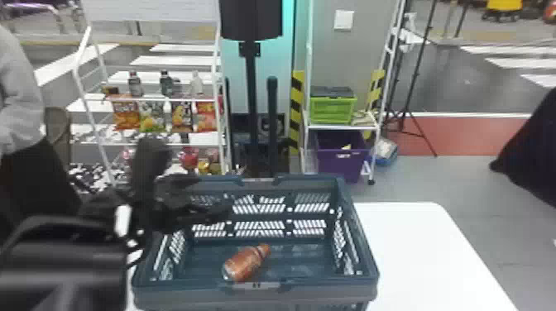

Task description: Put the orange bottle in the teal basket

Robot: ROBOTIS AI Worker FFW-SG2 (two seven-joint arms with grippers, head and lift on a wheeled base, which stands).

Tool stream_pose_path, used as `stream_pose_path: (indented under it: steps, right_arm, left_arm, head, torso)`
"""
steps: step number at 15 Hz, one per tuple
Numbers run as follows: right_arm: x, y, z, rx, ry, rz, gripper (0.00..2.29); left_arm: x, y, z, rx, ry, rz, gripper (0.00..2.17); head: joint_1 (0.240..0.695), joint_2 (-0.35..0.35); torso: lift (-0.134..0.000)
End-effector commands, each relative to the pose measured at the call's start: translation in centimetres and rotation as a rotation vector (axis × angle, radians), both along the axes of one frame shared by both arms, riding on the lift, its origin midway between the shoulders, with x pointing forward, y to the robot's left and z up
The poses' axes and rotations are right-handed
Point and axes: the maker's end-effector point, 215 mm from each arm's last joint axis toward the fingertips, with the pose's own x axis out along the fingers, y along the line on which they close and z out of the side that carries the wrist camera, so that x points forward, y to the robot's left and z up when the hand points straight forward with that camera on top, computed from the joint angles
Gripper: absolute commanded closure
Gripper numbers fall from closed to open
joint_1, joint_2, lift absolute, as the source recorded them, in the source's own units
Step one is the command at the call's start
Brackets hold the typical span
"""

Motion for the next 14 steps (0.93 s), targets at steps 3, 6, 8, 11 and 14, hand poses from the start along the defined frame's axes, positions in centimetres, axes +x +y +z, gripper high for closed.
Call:
stream_pose_path:
  steps: [3,6,8,11,14]
  right_arm:
    - [0.2,-0.1,0.9,-0.003,-0.016,0.002,0.13]
    - [0.3,-0.1,1.0,-0.005,-0.019,0.006,0.13]
    - [0.4,0.0,1.2,-0.005,-0.024,0.009,0.13]
    - [0.5,0.3,1.3,-0.005,-0.028,0.025,0.13]
    - [0.6,0.5,1.4,-0.003,-0.031,0.037,0.13]
  left_arm:
    - [-7.6,7.8,0.8,-0.192,-0.022,0.185,0.12]
    - [-13.1,12.7,-1.5,-0.221,-0.008,0.313,0.12]
    - [-15.9,14.4,-1.6,-0.191,-0.080,0.332,0.12]
    - [-19.5,14.3,-2.8,-0.132,-0.168,0.324,0.12]
    - [-22.4,12.6,-3.7,-0.098,-0.295,0.313,0.12]
  head:
    - [0.499,0.000]
    - [0.499,0.000]
    - [0.499,0.000]
    - [0.499,0.000]
    - [0.499,0.000]
  torso:
    - [0.000]
    - [0.000]
    - [0.000]
    - [0.000]
    - [0.000]
